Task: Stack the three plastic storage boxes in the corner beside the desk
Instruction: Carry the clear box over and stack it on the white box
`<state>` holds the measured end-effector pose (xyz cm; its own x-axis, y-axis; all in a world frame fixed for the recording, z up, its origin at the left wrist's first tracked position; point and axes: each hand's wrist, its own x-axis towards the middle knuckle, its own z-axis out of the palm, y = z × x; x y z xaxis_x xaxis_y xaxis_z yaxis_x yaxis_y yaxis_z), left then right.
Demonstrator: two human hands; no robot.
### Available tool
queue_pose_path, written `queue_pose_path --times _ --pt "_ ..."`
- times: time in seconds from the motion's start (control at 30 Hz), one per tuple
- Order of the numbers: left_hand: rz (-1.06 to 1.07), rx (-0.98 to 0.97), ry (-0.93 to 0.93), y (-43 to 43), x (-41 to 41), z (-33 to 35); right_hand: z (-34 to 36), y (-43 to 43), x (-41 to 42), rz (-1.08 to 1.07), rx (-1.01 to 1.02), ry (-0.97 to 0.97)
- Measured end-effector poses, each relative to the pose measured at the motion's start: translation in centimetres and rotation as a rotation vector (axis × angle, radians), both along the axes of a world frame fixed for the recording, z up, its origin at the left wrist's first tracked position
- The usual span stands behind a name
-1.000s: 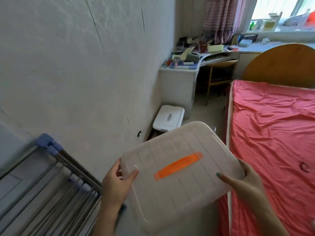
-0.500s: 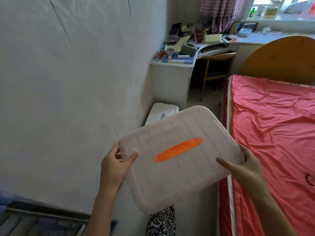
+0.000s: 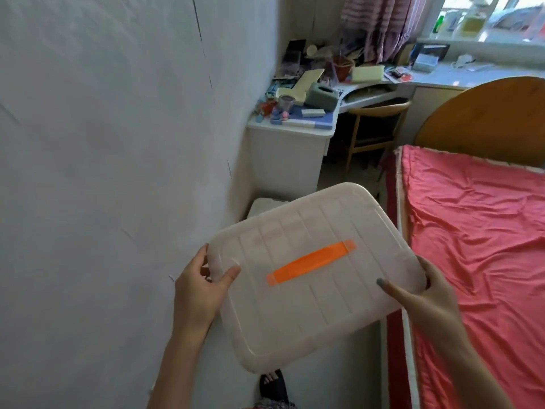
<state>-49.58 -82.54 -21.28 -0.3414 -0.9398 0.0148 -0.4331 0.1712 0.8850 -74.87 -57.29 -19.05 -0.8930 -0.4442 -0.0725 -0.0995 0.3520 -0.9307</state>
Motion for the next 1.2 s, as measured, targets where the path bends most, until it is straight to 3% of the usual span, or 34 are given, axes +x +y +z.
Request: queue_pose_path --times 0.37,0.9,1.2 --pt "0.027 0.065 -0.079 -6.9 -9.5 -0.8 -1.8 -8.2 -10.5 0.017 0.027 -0.017" --pt "0.392 0.098 -0.043 -10.6 -24.2 -1.2 -1.9 -21.3 -31.1 0.308 0.071 -0.002" --pt "0.547 0.136 -0.026 -12.4 -27.9 -1.6 -1.7 -28.3 -36.7 0.435 0.108 -0.005"
